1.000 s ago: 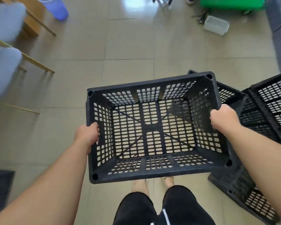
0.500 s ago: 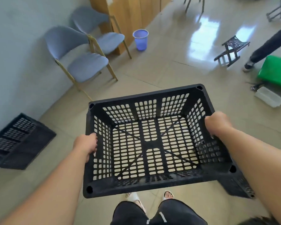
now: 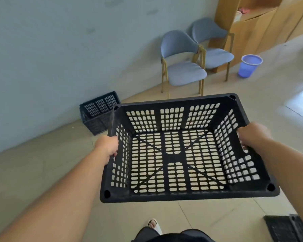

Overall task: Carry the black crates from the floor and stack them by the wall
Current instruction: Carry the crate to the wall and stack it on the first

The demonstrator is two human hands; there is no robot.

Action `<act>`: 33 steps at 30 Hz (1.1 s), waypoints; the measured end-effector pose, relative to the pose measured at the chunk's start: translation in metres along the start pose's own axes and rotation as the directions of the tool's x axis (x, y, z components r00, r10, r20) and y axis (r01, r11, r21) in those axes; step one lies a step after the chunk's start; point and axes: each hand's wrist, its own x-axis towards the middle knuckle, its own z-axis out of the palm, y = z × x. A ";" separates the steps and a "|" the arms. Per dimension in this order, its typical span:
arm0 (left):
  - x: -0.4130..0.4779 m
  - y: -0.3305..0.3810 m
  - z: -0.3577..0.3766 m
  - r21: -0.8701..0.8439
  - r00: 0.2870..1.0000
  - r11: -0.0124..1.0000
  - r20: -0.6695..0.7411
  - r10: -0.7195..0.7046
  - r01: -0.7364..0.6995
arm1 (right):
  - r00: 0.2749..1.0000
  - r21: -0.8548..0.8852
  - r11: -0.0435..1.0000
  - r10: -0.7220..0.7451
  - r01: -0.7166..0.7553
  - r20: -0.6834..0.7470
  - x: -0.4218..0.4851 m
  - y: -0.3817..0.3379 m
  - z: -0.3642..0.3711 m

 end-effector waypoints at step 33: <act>0.308 0.063 -0.200 -0.363 0.894 0.883 -0.218 -0.391 0.297 | 0.898 0.029 0.945 -0.318 0.325 0.304 0.146 -0.527 0.176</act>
